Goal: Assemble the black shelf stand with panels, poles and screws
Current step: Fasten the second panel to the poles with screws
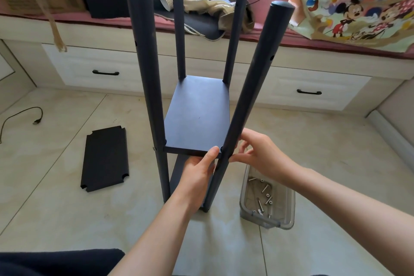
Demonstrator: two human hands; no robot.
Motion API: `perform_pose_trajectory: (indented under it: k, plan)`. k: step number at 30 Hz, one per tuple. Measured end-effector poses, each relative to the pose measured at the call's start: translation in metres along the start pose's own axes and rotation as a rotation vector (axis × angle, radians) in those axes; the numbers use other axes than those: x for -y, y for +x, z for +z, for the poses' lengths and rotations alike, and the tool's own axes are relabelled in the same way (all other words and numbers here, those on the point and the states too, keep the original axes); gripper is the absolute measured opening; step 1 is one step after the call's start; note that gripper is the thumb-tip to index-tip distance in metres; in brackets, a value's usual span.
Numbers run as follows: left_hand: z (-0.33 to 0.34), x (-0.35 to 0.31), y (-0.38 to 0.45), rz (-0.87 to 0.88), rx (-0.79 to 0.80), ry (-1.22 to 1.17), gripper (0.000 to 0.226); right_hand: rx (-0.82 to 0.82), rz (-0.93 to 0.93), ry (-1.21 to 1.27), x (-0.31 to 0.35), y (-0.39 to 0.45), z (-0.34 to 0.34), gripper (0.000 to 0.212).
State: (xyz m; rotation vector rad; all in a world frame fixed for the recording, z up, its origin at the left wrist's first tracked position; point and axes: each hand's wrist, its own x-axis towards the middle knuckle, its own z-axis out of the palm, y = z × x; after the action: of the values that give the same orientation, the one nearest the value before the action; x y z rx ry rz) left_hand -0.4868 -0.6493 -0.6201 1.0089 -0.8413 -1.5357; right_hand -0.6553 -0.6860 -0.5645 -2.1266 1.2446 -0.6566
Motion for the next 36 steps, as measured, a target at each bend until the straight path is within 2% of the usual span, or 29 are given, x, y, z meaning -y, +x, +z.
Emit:
perform_pose_trajectory:
  k: [3, 6, 9, 11, 13, 14, 15, 16, 19, 23, 27, 32, 36]
  plan:
    - [-0.005, -0.001, -0.001, 0.001, 0.004, 0.057, 0.028, 0.010, 0.020, 0.004, 0.003, 0.003, 0.002, 0.040]
    - [-0.005, -0.009, -0.007, -0.079, -0.048, 0.172, 0.034, 0.021, 0.067, 0.044, 0.008, 0.004, 0.001, 0.040]
    - [0.003, -0.021, -0.020, -0.087, -0.276, 0.480, 0.031, 0.053, 0.133, 0.102, 0.008, 0.006, -0.002, 0.034]
    - [0.006, -0.026, -0.030, 0.097, -0.453, 0.851, 0.034, 0.058, 0.158, 0.122, 0.007, 0.008, -0.005, 0.029]
    - [0.006, -0.026, -0.034, 0.455, -0.535, 1.126, 0.026, 0.074, 0.144, 0.115, 0.008, 0.009, -0.009, 0.024]
    - [0.005, -0.025, -0.033, 0.629, -0.536, 1.188, 0.019, 0.078, 0.139, 0.124, 0.009, 0.009, -0.011, 0.020]
    - [0.004, -0.023, -0.030, 0.734, -0.527, 1.233, 0.021, 0.078, 0.146, 0.145, 0.010, 0.009, -0.014, 0.016]
    - [0.004, -0.021, -0.027, 0.762, -0.510, 1.277, 0.033, 0.073, 0.171, 0.182, 0.011, 0.008, -0.018, 0.013]
    - [0.006, -0.014, -0.016, 0.687, -0.412, 1.378, 0.063, 0.012, 0.348, 0.357, 0.012, 0.008, -0.019, 0.011]
    - [0.008, -0.010, -0.003, 0.663, -0.307, 1.411, 0.058, -0.102, 0.533, 0.482, 0.012, 0.017, -0.006, 0.017]
    - [0.000, -0.011, 0.002, 0.658, -0.288, 1.419, 0.054, 0.023, 0.644, 0.674, 0.015, 0.023, 0.005, 0.032]
    - [-0.009, -0.007, 0.002, 0.702, -0.302, 1.535, 0.061, 0.088, 0.687, 0.690, 0.012, 0.032, 0.010, 0.027]
    - [-0.018, 0.000, 0.000, 0.833, -0.325, 1.635, 0.060, 0.171, 0.682, 0.662, 0.009, 0.031, 0.003, 0.039]
